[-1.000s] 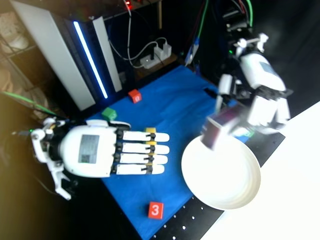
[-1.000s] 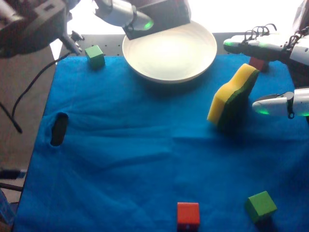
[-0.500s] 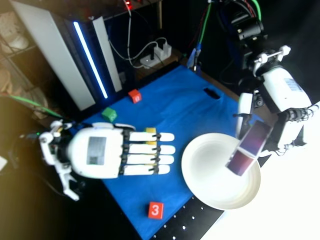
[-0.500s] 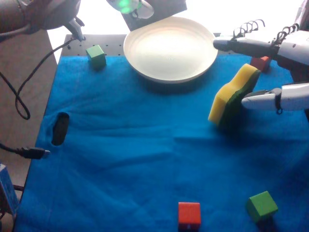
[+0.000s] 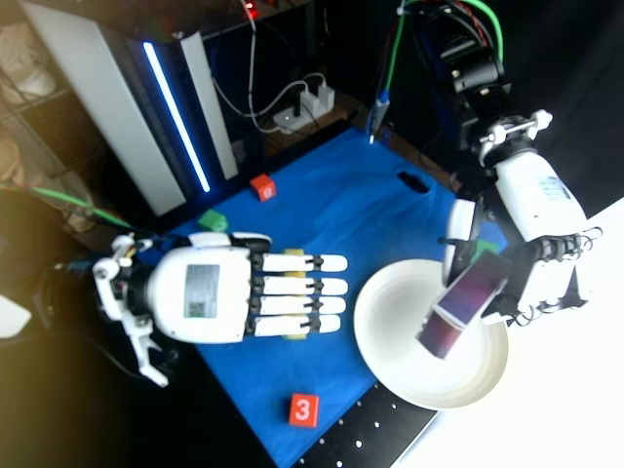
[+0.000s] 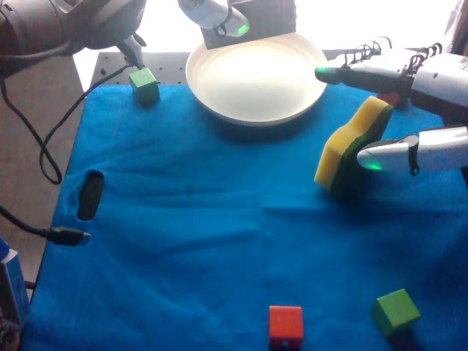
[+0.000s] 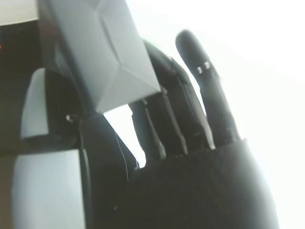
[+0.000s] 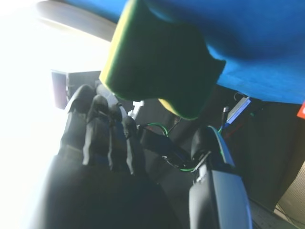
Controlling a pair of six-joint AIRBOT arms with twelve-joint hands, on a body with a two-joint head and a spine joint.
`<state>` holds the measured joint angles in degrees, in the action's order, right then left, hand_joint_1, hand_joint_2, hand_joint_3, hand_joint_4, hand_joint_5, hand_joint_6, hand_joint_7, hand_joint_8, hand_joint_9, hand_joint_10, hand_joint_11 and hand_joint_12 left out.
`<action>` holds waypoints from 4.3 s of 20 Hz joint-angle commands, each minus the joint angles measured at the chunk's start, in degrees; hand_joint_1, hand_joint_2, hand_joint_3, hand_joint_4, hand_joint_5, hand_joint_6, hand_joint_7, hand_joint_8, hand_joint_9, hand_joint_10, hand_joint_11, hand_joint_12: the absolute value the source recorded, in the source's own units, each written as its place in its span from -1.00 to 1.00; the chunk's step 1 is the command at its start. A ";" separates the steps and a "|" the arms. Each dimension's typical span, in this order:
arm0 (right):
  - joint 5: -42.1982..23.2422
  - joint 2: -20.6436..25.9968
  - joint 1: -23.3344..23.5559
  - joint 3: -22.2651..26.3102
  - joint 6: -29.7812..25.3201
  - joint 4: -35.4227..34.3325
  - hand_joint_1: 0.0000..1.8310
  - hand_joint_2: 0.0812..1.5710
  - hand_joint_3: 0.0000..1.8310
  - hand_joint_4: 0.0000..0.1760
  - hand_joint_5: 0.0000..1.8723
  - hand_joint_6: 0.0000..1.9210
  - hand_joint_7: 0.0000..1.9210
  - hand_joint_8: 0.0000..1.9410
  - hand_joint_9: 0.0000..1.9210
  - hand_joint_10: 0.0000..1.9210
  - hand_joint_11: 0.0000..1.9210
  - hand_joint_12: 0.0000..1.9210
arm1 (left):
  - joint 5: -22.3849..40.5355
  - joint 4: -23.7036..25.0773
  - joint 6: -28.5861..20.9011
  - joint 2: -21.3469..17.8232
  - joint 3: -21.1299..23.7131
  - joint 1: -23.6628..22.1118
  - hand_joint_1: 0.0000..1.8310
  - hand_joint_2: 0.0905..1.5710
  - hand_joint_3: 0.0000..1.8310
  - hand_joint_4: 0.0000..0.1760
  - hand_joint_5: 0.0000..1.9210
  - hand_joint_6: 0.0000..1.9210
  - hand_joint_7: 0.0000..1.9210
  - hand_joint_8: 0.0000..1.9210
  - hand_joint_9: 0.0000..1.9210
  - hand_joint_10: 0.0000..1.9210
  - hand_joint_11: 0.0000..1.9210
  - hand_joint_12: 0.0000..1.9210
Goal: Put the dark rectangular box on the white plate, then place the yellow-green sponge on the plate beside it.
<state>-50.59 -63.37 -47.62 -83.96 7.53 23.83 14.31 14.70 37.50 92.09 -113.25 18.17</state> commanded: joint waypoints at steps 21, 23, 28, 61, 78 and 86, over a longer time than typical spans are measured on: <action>-6.21 0.92 1.03 0.02 -0.63 -2.36 0.03 0.26 -1.00 -1.00 -0.72 -0.99 -0.71 -0.99 -0.74 -1.00 -0.99 -0.59 | 24.71 -0.48 0.16 -23.36 27.75 7.99 -0.16 0.12 -1.00 1.00 -0.88 -1.00 -0.99 -1.00 -1.00 -1.00 -1.00 -0.99; -6.20 1.40 1.03 0.28 -0.63 -2.36 0.12 0.23 -1.00 -0.99 -0.70 -0.99 -0.70 -1.00 -0.76 -1.00 -1.00 -0.59 | 28.28 -2.74 1.40 -28.04 32.38 10.67 -0.11 0.08 -1.00 1.00 -0.90 -1.00 -1.00 -1.00 -1.00 -1.00 -1.00 -1.00; -6.19 2.31 1.05 0.27 -0.63 -2.28 0.13 0.17 -1.00 -0.85 -0.63 -0.99 -0.70 -1.00 -0.73 -1.00 -1.00 -0.58 | 36.91 -7.89 3.84 -36.75 42.08 19.38 -0.03 0.06 -1.00 0.71 -0.88 -0.99 -1.00 -1.00 -1.00 -1.00 -1.00 -1.00; 2.48 -3.13 9.46 -4.25 -0.60 3.03 0.33 0.45 -1.00 -1.00 -0.13 0.16 0.01 0.21 -0.11 0.22 -0.35 0.79 | 57.79 -22.15 3.52 -41.33 53.54 39.41 -0.01 0.09 -0.99 0.53 -0.95 -1.00 -1.00 -1.00 -1.00 -1.00 -1.00 -1.00; 3.83 -17.80 18.39 -18.01 -0.56 -4.72 0.35 0.39 -1.00 -1.00 -0.05 0.04 0.11 0.01 -0.03 -0.11 -0.27 0.45 | 56.74 -21.57 3.22 -40.88 52.98 39.53 -0.02 0.10 -1.00 0.50 -0.94 -0.99 -1.00 -1.00 -1.00 -1.00 -1.00 -1.00; 3.98 -17.75 18.37 -18.68 -0.56 -7.28 -0.01 0.12 -1.00 -0.46 -0.33 -0.99 -0.23 -1.00 -0.28 -0.83 -0.72 0.27 | 57.17 -21.61 2.90 -40.83 53.15 39.56 -0.06 0.12 -0.99 0.33 -0.91 -0.99 -1.00 -1.00 -1.00 -1.00 -0.98 -0.99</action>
<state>-40.64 -81.08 -30.20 -102.41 7.33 19.11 64.31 -6.31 40.77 50.92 -60.10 58.15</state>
